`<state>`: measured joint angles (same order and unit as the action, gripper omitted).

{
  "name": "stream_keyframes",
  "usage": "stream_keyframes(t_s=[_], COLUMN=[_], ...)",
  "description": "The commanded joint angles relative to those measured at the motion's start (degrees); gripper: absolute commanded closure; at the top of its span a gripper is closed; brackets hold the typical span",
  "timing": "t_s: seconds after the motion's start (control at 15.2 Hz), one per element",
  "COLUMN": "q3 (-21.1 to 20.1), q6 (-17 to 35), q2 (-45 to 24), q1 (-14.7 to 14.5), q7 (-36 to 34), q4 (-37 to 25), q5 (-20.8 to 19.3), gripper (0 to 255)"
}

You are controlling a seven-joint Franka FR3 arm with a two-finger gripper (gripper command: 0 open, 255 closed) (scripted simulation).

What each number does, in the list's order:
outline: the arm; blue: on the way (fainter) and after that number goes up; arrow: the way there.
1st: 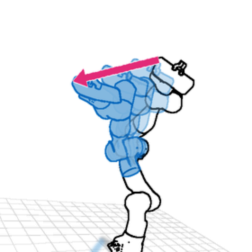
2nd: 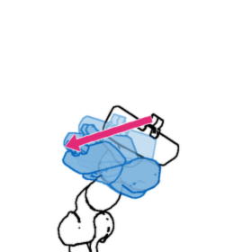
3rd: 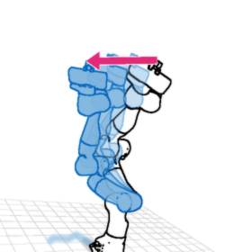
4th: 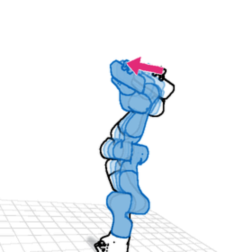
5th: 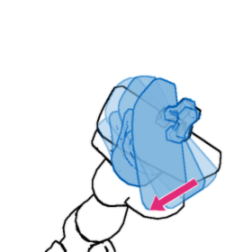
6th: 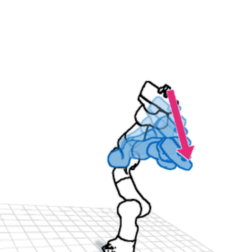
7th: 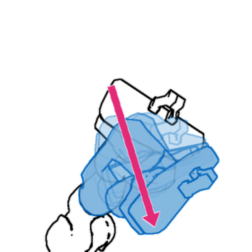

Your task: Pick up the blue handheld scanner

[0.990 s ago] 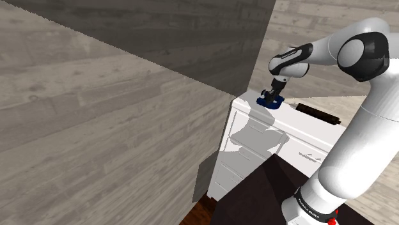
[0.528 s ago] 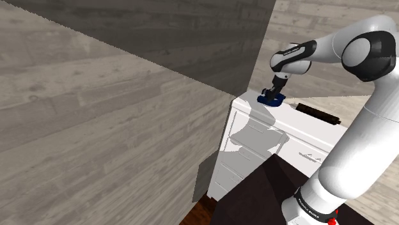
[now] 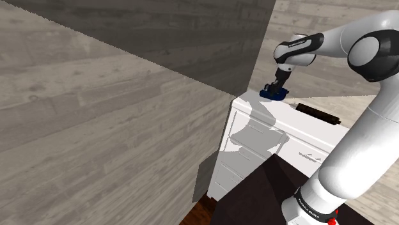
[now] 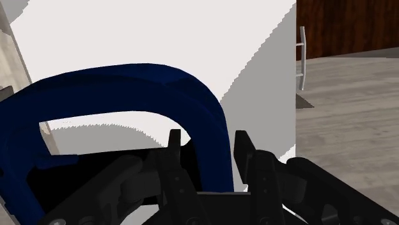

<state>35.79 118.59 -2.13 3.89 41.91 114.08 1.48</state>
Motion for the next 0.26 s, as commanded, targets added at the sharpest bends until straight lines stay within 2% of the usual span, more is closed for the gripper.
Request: stream_keyframes(t_s=[0.0, 0.2], q3=[-0.03, -0.04], q6=[-1.48, -2.33], q2=[0.66, 0.93], q1=[-0.08, -0.11], q7=[-0.34, -0.47], q4=[-0.99, -1.62], q5=[-0.46, -0.65], gripper=[255, 255])
